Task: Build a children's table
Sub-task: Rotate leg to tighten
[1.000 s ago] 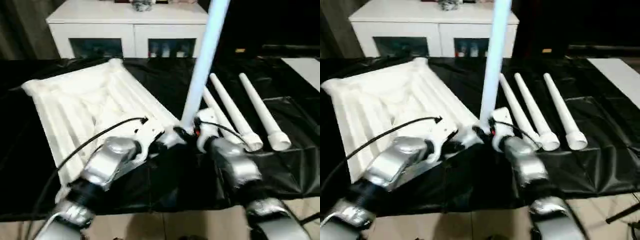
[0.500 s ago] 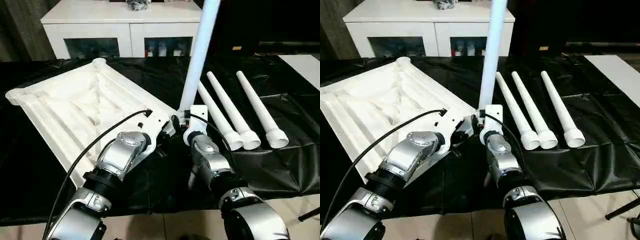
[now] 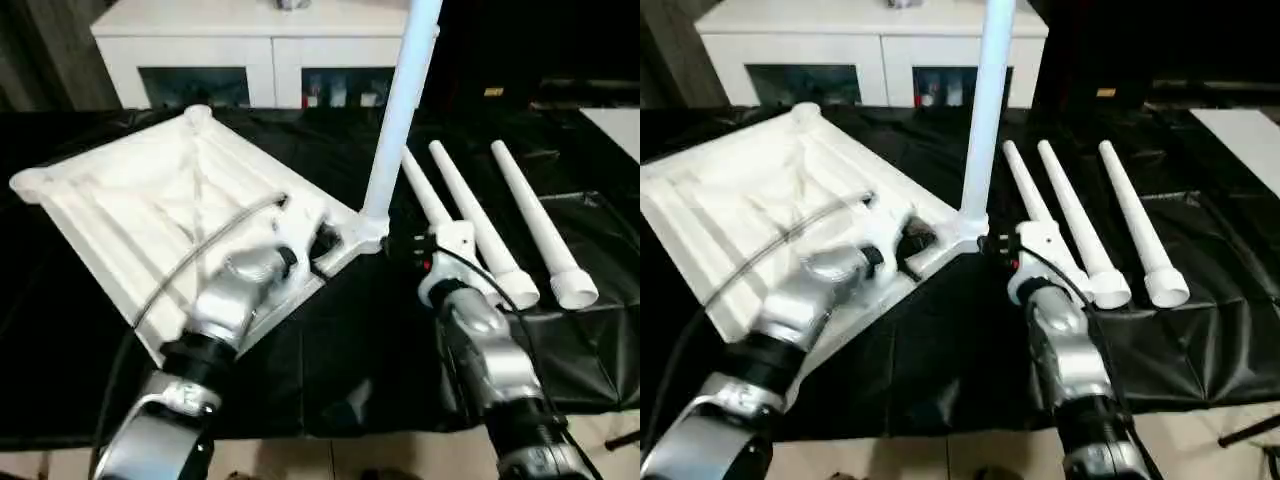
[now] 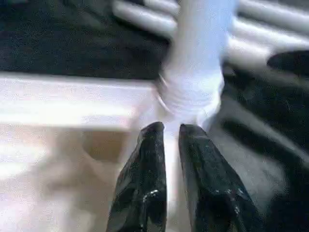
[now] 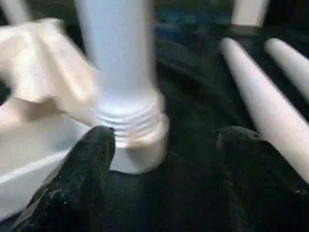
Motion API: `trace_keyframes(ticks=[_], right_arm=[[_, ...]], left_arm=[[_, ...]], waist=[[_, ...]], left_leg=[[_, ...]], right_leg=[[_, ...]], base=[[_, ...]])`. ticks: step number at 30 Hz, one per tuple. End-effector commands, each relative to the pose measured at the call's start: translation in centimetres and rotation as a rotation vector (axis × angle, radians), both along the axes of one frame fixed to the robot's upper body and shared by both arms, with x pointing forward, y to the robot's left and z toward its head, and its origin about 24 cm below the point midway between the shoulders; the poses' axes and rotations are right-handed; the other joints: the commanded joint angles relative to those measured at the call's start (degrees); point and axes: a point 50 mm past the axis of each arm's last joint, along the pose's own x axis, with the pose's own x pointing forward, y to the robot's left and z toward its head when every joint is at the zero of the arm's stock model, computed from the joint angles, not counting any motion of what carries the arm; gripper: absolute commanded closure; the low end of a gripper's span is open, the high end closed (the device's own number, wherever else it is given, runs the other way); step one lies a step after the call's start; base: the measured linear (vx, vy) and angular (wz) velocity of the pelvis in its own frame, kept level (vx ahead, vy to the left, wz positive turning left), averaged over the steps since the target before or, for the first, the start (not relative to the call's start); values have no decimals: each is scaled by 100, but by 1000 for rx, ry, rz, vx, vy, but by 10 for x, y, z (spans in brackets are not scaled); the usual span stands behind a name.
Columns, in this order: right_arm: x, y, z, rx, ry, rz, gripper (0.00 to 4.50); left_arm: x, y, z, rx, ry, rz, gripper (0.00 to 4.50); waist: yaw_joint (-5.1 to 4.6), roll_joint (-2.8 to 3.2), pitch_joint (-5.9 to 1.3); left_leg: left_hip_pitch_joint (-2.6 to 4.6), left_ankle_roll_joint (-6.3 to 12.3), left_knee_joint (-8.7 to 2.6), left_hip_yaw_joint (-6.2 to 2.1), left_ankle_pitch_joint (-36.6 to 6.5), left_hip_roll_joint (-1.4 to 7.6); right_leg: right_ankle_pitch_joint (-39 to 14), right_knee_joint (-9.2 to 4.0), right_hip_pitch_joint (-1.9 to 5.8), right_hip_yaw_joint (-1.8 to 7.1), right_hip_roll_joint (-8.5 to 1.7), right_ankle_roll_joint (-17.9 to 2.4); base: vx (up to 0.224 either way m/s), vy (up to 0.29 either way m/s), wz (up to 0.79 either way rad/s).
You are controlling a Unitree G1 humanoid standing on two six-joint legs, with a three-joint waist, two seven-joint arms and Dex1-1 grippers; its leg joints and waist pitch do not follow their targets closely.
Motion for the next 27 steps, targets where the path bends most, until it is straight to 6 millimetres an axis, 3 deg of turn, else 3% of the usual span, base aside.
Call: trace_keyframes(ticks=[1,3,4,5,6,7,8,10,11,12,14,15,16,20,21,22,24,26,27], right_arm=[[-5,7,0,-15,16,88,80],[-6,9,-1,-26,29,112,80],[-6,9,-2,-26,34,117,80],[-5,11,-3,-31,55,128,80],[-4,11,-4,-46,78,136,80],[-4,11,-4,-46,78,136,80],[-3,12,-5,-61,88,146,80],[-4,13,-5,-53,96,154,80],[-6,15,-4,-47,102,165,80],[-6,15,-4,-47,102,165,80],[-7,18,-5,-43,110,175,80],[-7,18,-5,-43,111,175,80],[-8,18,-8,-54,120,172,80],[-9,19,-12,-58,146,173,80],[-9,20,-13,-59,154,181,80],[-9,20,-14,-64,160,186,80],[-7,24,-13,-62,168,198,80],[-7,24,-13,-59,169,201,80],[-5,27,-15,-68,175,207,80]], left_arm=[[-3,22,15,11,-54,59,341],[-6,36,18,41,-70,80,331],[-8,40,18,51,-74,84,331],[-11,64,23,93,-93,153,331],[-16,101,28,156,-106,278,331],[-16,101,28,156,-106,278,331],[-22,140,34,248,-121,431,331],[-28,159,38,280,-128,507,331],[-36,182,43,325,-132,607,331],[-36,182,43,326,-132,608,331],[-49,209,49,384,-129,719,331],[-50,211,49,387,-126,725,331],[-64,232,48,446,-84,812,331],[-84,241,26,482,86,790,331],[-91,235,16,474,163,731,331],[-97,225,6,467,230,660,331],[-104,206,-5,429,291,557,331],[-104,205,-6,420,292,552,331],[-108,192,-10,405,338,456,331]], waist=[[30,5,-448],[38,0,-438],[42,25,-404],[45,56,-400],[38,14,-391],[18,34,-388],[0,51,-377],[7,27,-358],[9,41,-357],[32,50,-350],[57,48,-344],[57,48,-344],[72,53,-345],[88,61,-340],[117,71,-360],[107,57,-347],[179,126,-351],[185,101,-344],[200,87,-334]], left_leg=[[20,696,-381,-73,-618,286],[60,676,-379,-58,-756,295],[81,544,-401,-46,-1028,290],[94,475,-410,-49,-1116,290],[94,337,-434,-64,-1260,307],[74,278,-455,-83,-1292,306],[116,167,-453,-72,-1455,296],[155,46,-465,-75,-1661,276],[177,22,-460,-69,-1692,284],[171,-22,-479,-86,-1712,304],[214,-87,-480,-68,-1849,296],[214,-87,-480,-68,-1849,296],[177,-123,-500,-83,-1826,292],[172,-158,-516,-90,-1840,284],[206,-190,-502,-85,-1818,299],[174,-189,-523,-87,-1791,303],[235,-215,-508,-67,-1932,284],[225,-243,-513,-65,-1978,282],[225,-269,-522,-71,-2113,274]], right_leg=[[-368,-228,397,273,-310,-1447],[-506,-240,379,277,-312,-1485],[-954,-297,352,281,-297,-1420],[-1070,-300,347,281,-286,-1386],[-1277,-296,351,279,-289,-1315],[-1314,-279,366,275,-279,-1282],[-1453,-305,318,276,-250,-1176],[-1754,-339,287,285,-259,-1045],[-1751,-343,263,296,-258,-1046],[-1686,-334,269,299,-263,-1043],[-1629,-325,209,315,-242,-1046],[-1629,-325,209,315,-242,-1046],[-1595,-312,239,317,-249,-1010],[-1551,-297,238,330,-243,-994],[-1467,-282,222,347,-272,-1031],[-1462,-276,239,351,-268,-1048],[-1518,-303,173,367,-243,-1054],[-1457,-314,182,367,-235,-1071],[-1554,-323,187,370,-238,-1027]], base=[[0,0,0],[0,0,0],[0,0,0],[0,0,0],[0,0,0],[0,0,0],[0,0,0],[0,0,0],[0,0,0],[0,0,0],[0,0,0],[0,0,0],[0,0,0],[0,0,0],[0,0,0],[0,0,0],[0,0,0],[0,0,0],[0,0,0]])
